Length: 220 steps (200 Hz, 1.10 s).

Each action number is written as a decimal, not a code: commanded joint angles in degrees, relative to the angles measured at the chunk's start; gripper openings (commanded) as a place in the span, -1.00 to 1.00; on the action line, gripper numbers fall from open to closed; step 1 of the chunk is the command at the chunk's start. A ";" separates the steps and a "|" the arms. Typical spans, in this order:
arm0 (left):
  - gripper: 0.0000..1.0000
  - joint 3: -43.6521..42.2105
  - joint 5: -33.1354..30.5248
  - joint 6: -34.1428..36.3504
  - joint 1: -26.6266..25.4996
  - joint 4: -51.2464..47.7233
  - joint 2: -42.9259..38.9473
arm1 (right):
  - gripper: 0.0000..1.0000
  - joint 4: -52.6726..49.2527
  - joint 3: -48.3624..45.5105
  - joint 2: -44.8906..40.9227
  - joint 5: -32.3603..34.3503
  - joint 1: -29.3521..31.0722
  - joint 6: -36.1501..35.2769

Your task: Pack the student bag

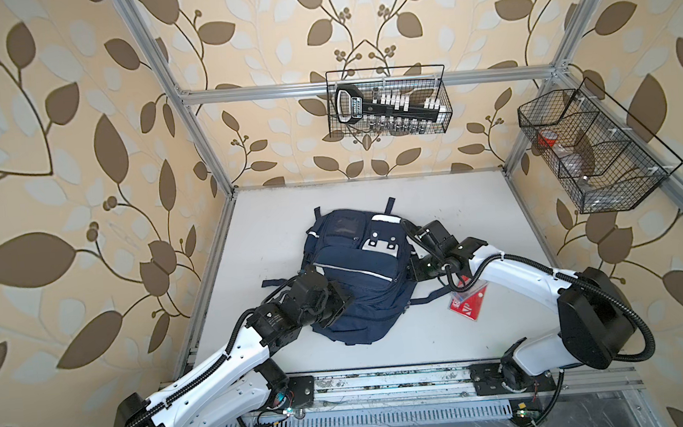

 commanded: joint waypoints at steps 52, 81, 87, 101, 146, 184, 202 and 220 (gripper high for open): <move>-1.00 -1.41 -1.98 2.25 2.31 -9.41 -3.23 | -1.00 -2.35 0.18 1.71 13.85 -4.38 1.17; -1.00 -1.90 -1.24 2.44 2.54 -8.47 -2.61 | -0.20 -6.54 2.32 -7.34 13.89 -3.32 2.64; -1.00 -2.07 -0.95 2.44 2.62 -8.11 -2.44 | -0.08 -7.25 2.65 -9.49 14.14 -3.26 2.97; -1.00 -2.66 -0.15 1.98 2.71 -6.47 -2.08 | 0.17 -8.81 3.59 -13.98 13.63 -3.24 3.77; -1.00 -4.09 1.69 1.30 2.74 -1.28 -1.59 | 0.30 -4.28 -0.40 -19.45 -2.34 0.10 8.00; -1.00 -3.40 2.23 2.53 2.86 -1.34 -0.16 | -0.03 4.71 -3.91 -15.81 -6.15 9.59 12.36; -1.00 -4.03 2.45 2.35 2.89 -0.80 -0.19 | -0.43 5.99 -3.40 -14.13 -5.48 12.80 11.44; -1.00 -3.86 1.89 2.86 3.14 -2.08 -0.56 | -0.69 7.02 -4.26 -13.88 -5.40 12.94 8.35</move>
